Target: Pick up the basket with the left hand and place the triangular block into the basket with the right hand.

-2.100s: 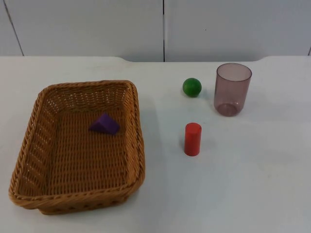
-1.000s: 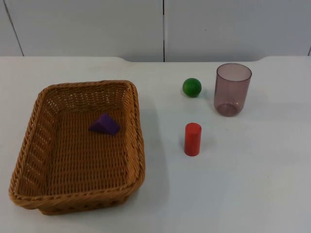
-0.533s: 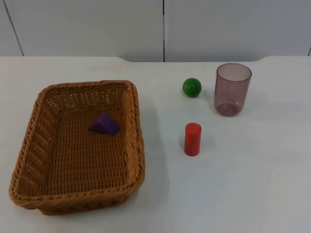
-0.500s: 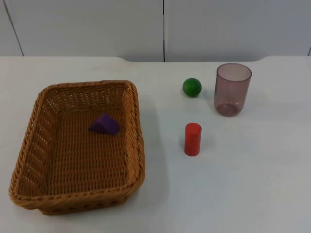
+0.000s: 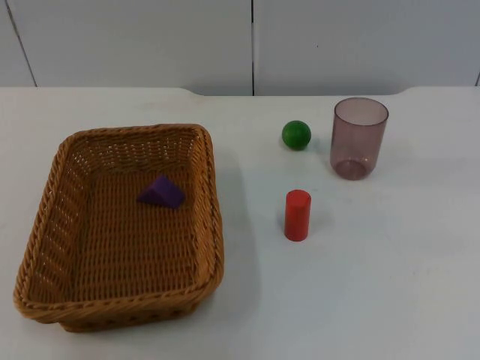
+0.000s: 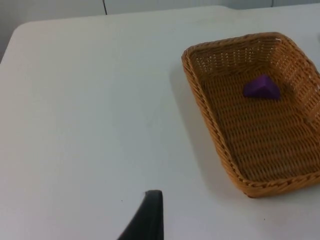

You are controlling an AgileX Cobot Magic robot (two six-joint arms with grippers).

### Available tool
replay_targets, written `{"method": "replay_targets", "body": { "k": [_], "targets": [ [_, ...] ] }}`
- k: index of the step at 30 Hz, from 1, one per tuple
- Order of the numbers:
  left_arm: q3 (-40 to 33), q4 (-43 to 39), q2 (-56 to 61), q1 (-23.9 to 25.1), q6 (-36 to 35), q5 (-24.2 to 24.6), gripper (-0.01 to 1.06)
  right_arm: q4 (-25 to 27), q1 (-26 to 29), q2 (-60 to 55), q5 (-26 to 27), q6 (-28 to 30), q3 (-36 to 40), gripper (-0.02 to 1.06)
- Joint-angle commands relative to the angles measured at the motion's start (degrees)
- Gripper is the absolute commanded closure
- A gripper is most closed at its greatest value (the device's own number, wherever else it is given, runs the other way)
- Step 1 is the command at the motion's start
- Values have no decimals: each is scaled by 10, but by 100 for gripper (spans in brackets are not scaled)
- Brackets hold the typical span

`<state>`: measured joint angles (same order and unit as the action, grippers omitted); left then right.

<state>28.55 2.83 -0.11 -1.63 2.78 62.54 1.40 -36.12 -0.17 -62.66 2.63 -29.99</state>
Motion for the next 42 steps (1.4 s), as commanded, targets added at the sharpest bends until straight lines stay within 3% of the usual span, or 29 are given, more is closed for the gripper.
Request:
{"method": "replay_targets", "body": {
  "k": [1,6,18,22,26,28,42],
  "targets": [
    [-2,-5,1,-3,-6,-9,12,-4,-1,2,9,0,5,25],
    [-2,-36,1,-3,-46,-9,12,-4,-1,2,9,0,5,25],
    [-2,-33,1,-3,-39,-9,12,-4,-1,2,9,0,5,24],
    [-2,-28,1,-3,-35,-9,12,-4,-1,2,9,0,5,-1],
    [-2,-28,1,-3,-33,-9,10,-5,-1,2,9,0,5,-1],
    [-2,-28,1,-3,-33,-9,-1,-5,-1,2,9,0,5,-1],
    [-2,-28,1,-3,-33,-9,0,-5,-1,2,9,0,5,-1]
  ]
}}
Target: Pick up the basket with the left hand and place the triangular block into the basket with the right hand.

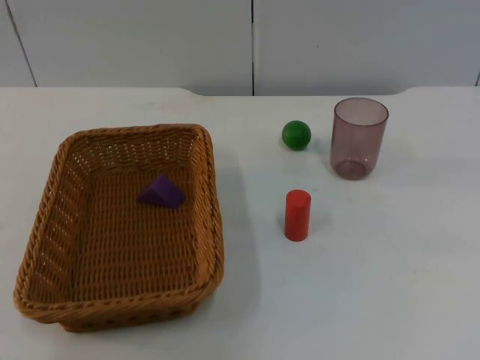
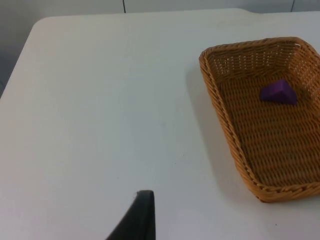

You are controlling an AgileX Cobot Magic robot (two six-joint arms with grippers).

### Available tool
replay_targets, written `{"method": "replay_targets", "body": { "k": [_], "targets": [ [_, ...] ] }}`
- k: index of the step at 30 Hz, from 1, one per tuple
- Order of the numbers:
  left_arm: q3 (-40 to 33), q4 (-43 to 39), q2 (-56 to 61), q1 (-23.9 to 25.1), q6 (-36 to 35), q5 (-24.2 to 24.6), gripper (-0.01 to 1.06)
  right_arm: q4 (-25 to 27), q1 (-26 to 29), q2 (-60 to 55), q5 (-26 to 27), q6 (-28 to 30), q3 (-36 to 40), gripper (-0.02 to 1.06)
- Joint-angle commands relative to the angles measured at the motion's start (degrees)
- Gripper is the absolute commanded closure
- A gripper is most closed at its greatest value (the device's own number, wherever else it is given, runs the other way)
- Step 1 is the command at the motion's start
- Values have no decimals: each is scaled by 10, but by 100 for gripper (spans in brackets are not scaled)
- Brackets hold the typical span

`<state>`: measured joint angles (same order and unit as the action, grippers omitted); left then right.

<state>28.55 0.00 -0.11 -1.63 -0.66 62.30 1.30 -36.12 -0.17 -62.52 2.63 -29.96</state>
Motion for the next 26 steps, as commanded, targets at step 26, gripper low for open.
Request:
{"method": "replay_targets", "body": {
  "k": [26],
  "targets": [
    [-2,0,1,-3,2,-6,0,3,292,2,8,0,5,-1]
  ]
}}
